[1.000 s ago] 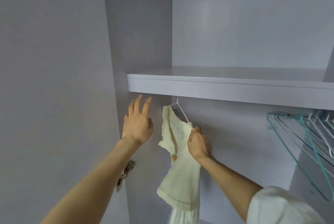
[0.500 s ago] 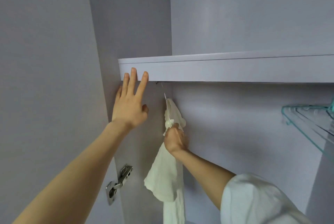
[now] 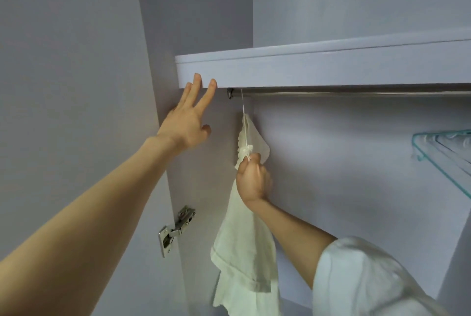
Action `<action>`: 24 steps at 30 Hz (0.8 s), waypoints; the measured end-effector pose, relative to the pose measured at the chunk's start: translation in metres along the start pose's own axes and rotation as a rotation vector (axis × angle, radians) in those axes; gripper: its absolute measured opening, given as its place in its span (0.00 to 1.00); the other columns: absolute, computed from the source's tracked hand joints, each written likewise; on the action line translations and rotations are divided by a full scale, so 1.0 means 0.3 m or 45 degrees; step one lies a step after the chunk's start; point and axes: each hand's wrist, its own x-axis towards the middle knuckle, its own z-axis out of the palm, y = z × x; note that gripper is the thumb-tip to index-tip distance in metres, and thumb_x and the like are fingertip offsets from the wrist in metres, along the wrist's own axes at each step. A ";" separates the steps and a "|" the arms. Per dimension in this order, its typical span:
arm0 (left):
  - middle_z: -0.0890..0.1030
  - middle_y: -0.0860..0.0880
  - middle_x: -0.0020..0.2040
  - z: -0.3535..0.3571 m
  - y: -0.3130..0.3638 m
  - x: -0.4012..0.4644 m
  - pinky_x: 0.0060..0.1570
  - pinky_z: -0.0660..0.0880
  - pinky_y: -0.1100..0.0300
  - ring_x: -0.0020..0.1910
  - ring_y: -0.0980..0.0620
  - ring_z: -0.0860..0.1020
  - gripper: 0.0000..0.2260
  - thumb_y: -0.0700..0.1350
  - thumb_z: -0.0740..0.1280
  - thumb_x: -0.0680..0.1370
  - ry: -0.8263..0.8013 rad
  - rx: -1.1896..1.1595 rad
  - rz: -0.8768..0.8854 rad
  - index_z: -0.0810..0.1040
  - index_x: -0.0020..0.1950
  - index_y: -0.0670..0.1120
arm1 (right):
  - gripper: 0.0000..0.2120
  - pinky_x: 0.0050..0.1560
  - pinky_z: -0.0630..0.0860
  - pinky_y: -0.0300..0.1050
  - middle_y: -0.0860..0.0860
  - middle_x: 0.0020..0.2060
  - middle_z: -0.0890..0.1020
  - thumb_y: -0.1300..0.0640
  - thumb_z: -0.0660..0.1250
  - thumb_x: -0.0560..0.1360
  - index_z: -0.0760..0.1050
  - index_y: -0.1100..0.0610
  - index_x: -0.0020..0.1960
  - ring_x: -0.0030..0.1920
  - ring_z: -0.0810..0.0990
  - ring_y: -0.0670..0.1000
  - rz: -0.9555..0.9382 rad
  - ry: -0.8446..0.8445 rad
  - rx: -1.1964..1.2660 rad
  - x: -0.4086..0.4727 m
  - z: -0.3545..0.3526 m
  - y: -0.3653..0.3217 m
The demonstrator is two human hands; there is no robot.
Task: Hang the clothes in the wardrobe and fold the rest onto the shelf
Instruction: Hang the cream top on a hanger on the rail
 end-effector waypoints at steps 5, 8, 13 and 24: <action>0.33 0.53 0.76 0.030 0.014 -0.024 0.64 0.68 0.50 0.76 0.51 0.38 0.42 0.38 0.63 0.75 0.018 -0.036 -0.034 0.37 0.75 0.58 | 0.13 0.48 0.73 0.50 0.60 0.54 0.80 0.57 0.56 0.79 0.66 0.64 0.60 0.55 0.79 0.62 0.153 -0.134 0.005 0.115 -0.029 -0.044; 0.33 0.52 0.76 0.019 0.022 -0.024 0.61 0.71 0.51 0.76 0.51 0.38 0.42 0.39 0.63 0.75 0.039 -0.040 -0.036 0.37 0.75 0.58 | 0.14 0.52 0.73 0.48 0.59 0.57 0.79 0.56 0.59 0.78 0.68 0.61 0.62 0.57 0.78 0.61 0.235 -0.369 0.065 0.124 -0.027 -0.042; 0.33 0.53 0.76 -0.011 0.035 -0.033 0.58 0.72 0.52 0.76 0.50 0.39 0.41 0.42 0.63 0.76 -0.020 -0.004 -0.064 0.35 0.75 0.58 | 0.14 0.54 0.74 0.49 0.59 0.56 0.78 0.56 0.55 0.79 0.68 0.62 0.61 0.57 0.76 0.60 0.253 -0.532 0.245 0.082 -0.060 -0.019; 0.55 0.46 0.76 0.049 0.162 -0.465 0.68 0.63 0.47 0.72 0.44 0.61 0.27 0.41 0.62 0.78 -0.192 -0.491 -0.343 0.59 0.76 0.50 | 0.13 0.54 0.69 0.39 0.52 0.57 0.77 0.60 0.58 0.79 0.72 0.59 0.62 0.57 0.75 0.52 0.074 -0.894 0.346 -0.267 -0.327 0.042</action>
